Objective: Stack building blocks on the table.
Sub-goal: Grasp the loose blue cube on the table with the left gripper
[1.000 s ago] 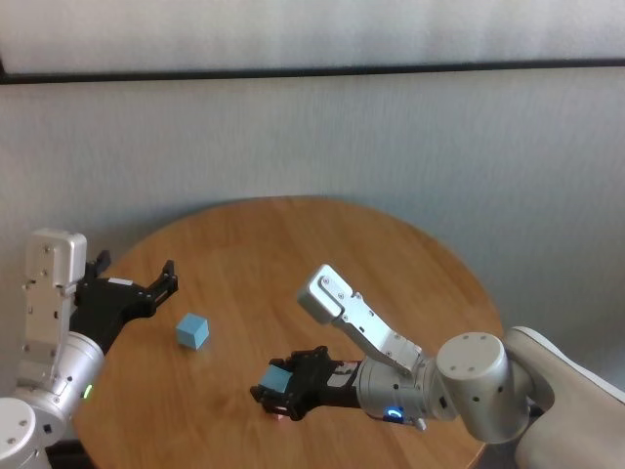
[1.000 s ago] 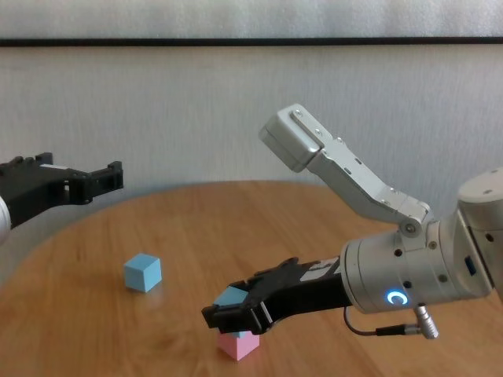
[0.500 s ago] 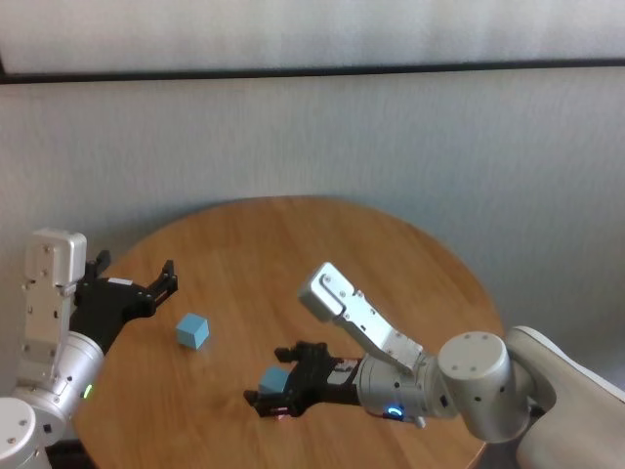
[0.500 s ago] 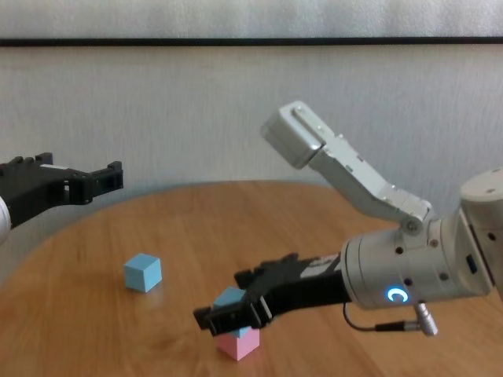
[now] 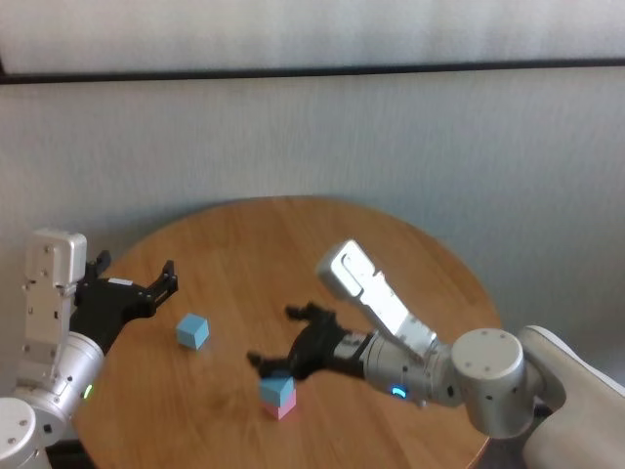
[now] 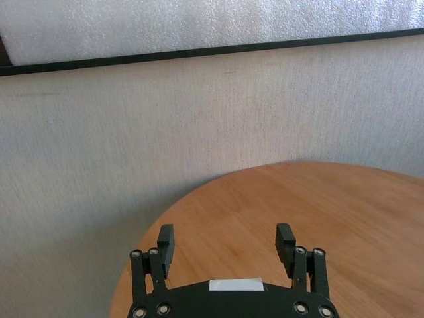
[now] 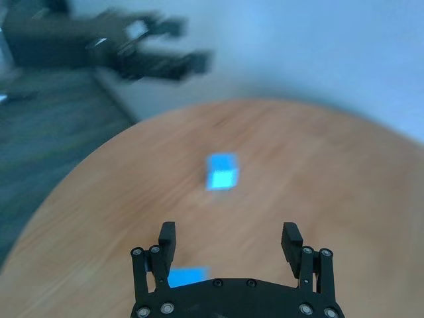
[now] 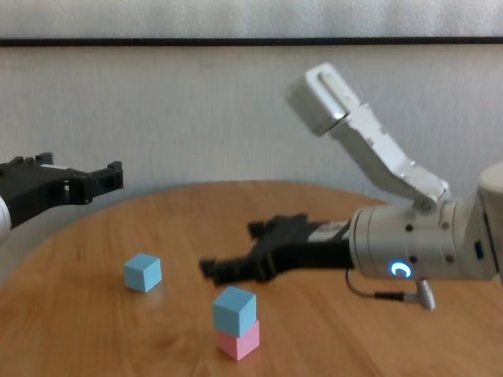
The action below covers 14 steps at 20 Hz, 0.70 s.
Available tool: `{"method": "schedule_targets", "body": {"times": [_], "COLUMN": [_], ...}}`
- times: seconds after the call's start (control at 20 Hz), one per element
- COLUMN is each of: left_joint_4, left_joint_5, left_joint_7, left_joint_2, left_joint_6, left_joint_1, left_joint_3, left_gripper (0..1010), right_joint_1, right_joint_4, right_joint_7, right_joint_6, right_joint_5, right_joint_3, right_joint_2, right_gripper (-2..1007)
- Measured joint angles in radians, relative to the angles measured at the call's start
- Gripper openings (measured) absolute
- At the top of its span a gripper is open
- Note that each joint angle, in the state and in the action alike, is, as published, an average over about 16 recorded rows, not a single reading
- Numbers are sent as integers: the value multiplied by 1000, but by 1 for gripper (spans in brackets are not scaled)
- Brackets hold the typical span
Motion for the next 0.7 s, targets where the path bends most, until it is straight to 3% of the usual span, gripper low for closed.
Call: {"method": "schedule_targets", "body": {"times": [0.45, 0.6, 0.7], "left_joint_4": [0, 0, 0], "left_joint_5": [0, 0, -1], "left_joint_7": [0, 0, -3], "left_joint_2": [0, 0, 0], "left_joint_6": [0, 0, 1], "left_joint_1": [0, 0, 0], "left_joint_3": [0, 0, 0], "left_gripper": [1000, 1000, 1000], "right_joint_1": [-14, -15, -15], "right_joint_4": [43, 60, 70], "right_joint_7": [-183, -229, -248], "right_joint_6": [-73, -86, -93], "right_joint_5": [38, 45, 43], "right_joint_3": [152, 191, 205], "right_joint_2": [-54, -68, -72], "right_gripper": [1005, 1005, 1005]}}
